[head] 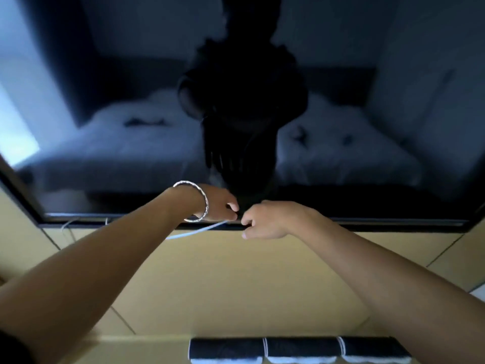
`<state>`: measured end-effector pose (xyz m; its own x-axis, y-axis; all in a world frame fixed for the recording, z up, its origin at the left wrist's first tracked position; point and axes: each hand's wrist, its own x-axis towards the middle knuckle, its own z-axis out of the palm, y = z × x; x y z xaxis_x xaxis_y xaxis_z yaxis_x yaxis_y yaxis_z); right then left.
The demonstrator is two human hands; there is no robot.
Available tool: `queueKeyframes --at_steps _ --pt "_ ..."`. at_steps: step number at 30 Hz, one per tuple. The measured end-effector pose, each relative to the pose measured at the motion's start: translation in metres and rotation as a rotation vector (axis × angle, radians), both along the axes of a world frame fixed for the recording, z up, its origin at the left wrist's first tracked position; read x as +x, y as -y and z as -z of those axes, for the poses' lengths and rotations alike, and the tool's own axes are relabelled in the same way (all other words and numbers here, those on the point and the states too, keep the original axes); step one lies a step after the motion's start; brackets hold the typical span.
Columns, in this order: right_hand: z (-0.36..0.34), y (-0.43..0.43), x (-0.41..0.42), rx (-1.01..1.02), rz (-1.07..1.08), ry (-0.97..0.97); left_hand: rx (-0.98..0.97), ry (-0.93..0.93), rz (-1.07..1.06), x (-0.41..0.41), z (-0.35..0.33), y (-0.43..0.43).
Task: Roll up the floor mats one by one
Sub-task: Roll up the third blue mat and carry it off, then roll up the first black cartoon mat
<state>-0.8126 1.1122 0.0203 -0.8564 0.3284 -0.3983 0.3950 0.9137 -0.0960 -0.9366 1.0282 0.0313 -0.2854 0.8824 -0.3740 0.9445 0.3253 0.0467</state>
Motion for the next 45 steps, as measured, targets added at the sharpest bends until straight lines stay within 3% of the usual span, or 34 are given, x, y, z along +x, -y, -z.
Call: queueKeyframes --at_steps 9,19,25,33,45 --pt "-0.071 0.004 -0.022 0.139 -0.049 -0.078 0.214 -0.072 -0.009 -0.022 -0.072 0.017" --pt "-0.09 -0.006 -0.008 0.086 -0.107 -0.277 0.5 -0.314 -0.222 -0.025 -0.09 0.044" --pt "-0.083 -0.025 0.015 0.018 -0.126 -0.376 0.452 -0.306 -0.294 0.0 -0.069 0.048" --pt "-0.038 -0.026 0.024 -0.095 -0.228 -0.342 0.307 -0.312 -0.473 0.039 -0.023 0.079" --pt "-0.009 0.054 -0.005 -0.17 -0.466 -0.246 0.231 -0.255 -0.805 0.073 0.004 0.211"
